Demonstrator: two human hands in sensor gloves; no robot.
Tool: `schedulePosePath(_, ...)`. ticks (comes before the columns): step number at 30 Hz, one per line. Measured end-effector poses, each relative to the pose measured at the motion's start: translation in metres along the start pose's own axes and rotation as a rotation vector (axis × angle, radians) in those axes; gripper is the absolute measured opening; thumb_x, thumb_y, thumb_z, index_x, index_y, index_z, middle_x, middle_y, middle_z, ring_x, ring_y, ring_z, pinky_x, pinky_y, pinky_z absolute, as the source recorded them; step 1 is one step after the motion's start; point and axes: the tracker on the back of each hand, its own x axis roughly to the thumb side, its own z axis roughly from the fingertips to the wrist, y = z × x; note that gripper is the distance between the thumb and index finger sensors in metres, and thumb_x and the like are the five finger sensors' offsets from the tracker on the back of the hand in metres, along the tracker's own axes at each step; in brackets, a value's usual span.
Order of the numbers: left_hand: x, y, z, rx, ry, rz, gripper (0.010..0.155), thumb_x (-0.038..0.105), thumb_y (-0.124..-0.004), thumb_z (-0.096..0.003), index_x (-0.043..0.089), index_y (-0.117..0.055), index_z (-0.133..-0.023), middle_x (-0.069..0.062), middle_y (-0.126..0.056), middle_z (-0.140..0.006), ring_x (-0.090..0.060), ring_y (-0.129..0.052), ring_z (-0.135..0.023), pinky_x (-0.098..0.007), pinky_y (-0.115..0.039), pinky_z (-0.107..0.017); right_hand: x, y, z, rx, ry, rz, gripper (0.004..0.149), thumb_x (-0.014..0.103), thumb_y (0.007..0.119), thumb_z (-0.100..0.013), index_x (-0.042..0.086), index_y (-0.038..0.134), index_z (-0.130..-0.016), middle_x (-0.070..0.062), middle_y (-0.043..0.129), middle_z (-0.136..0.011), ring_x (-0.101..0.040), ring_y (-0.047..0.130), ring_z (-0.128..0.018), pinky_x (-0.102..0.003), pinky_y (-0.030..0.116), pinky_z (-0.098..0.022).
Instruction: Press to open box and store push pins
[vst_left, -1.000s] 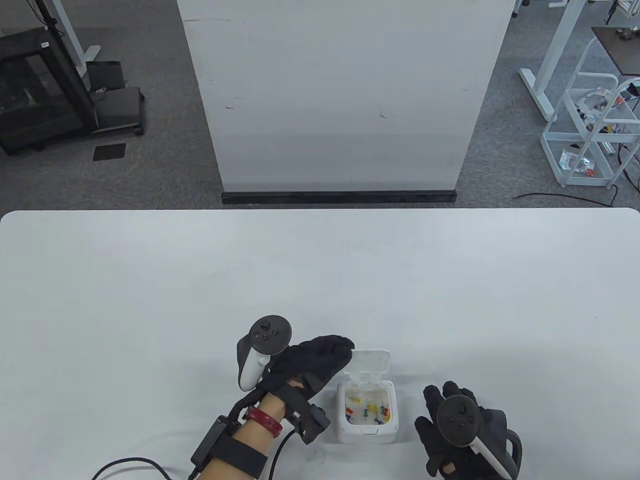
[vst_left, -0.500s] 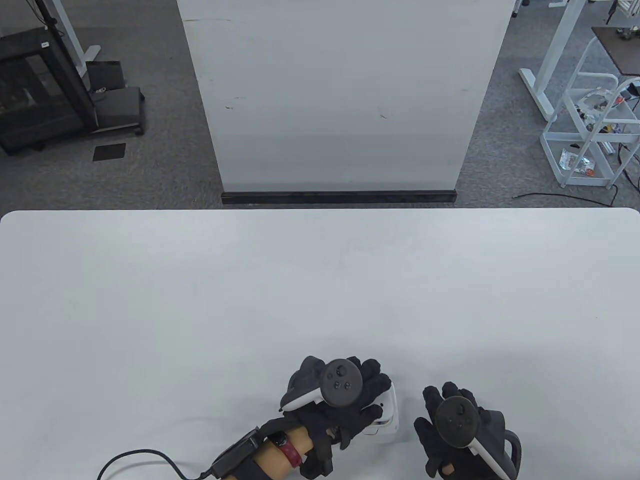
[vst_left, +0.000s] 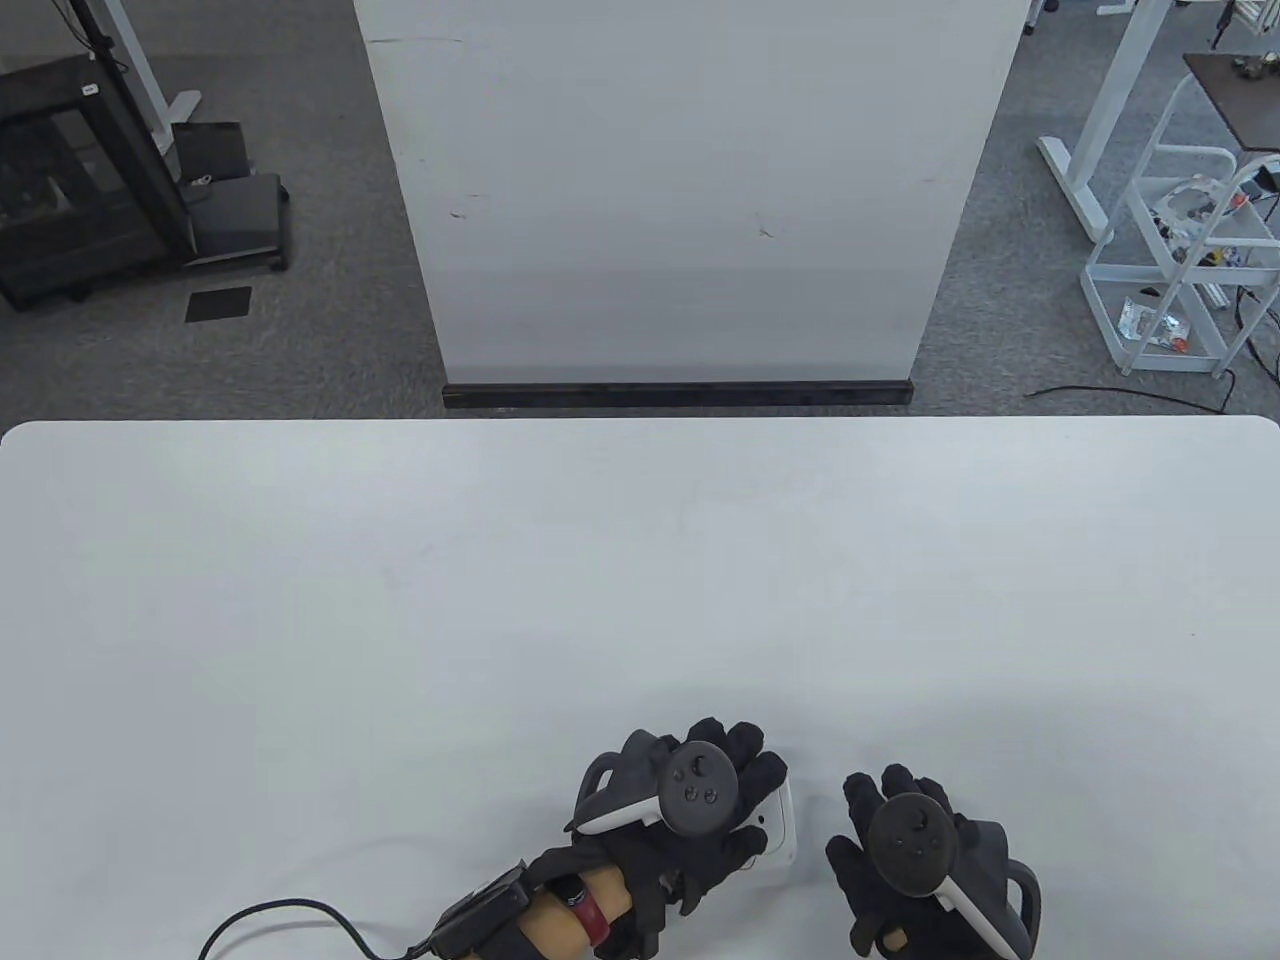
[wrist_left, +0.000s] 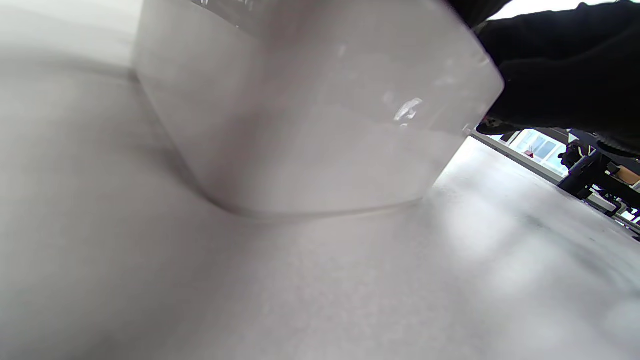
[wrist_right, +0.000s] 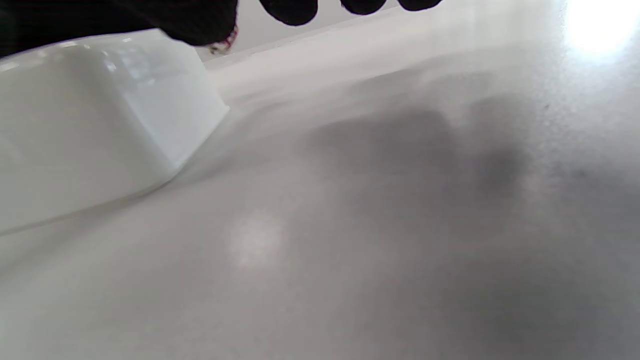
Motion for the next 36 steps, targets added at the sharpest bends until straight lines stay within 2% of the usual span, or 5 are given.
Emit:
schedulePosePath(9,0.001,-0.001,0.0,0.0,0.005,-0.021,0.07,0.053,-0.055,-0.0471,0.038,-0.025,-0.109,0.003,-0.013,-0.12,-0.038,-0.014,-0.111,-0.066,-0.021,-0.079,0.001,0.001,0.0,-0.003,0.0,0.008,0.067,0.053,0.069,-0.05,0.03,0.04,-0.106,-0.007,0.033,-0.116,-0.043,0.035,-0.107,-0.064,0.042,-0.076)
schedulePosePath(12,0.001,0.007,0.008,0.078,0.035,-0.043,0.074,0.056,-0.059,-0.0455,0.037,-0.023,-0.108,0.0,-0.018,-0.121,-0.039,-0.021,-0.112,-0.066,-0.026,-0.079,0.001,0.001,0.001,-0.023,0.004,0.018,0.067,0.053,0.069,-0.05,0.03,0.041,-0.106,-0.007,0.034,-0.116,-0.043,0.036,-0.107,-0.064,0.042,-0.076)
schedulePosePath(23,-0.069,0.052,0.115,0.413,0.351,-0.146,0.08,0.066,-0.063,-0.0419,0.036,-0.032,-0.11,-0.004,-0.029,-0.121,-0.042,-0.03,-0.111,-0.066,-0.031,-0.078,0.003,0.0,0.001,-0.087,-0.007,0.037,0.068,0.054,0.069,-0.05,0.032,0.038,-0.106,-0.005,0.033,-0.117,-0.042,0.034,-0.108,-0.064,0.04,-0.077)
schedulePosePath(27,-0.101,0.053,0.158,0.469,0.521,-0.204,0.08,0.066,-0.063,-0.0417,0.035,-0.036,-0.11,-0.004,-0.029,-0.121,-0.043,-0.029,-0.111,-0.066,-0.03,-0.078,0.003,-0.001,0.0,-0.132,-0.011,0.042,0.069,0.054,0.069,-0.05,0.033,0.037,-0.106,-0.004,0.032,-0.117,-0.041,0.033,-0.109,-0.064,0.039,-0.078)
schedulePosePath(36,-0.144,0.039,0.203,0.471,0.745,-0.272,0.081,0.069,-0.061,-0.0405,0.034,-0.039,-0.11,-0.005,-0.031,-0.121,-0.043,-0.029,-0.111,-0.066,-0.03,-0.078,0.005,0.002,-0.006,-0.164,-0.02,0.082,0.069,0.055,0.068,-0.05,0.034,0.035,-0.106,-0.003,0.03,-0.118,-0.039,0.03,-0.11,-0.061,0.035,-0.08)
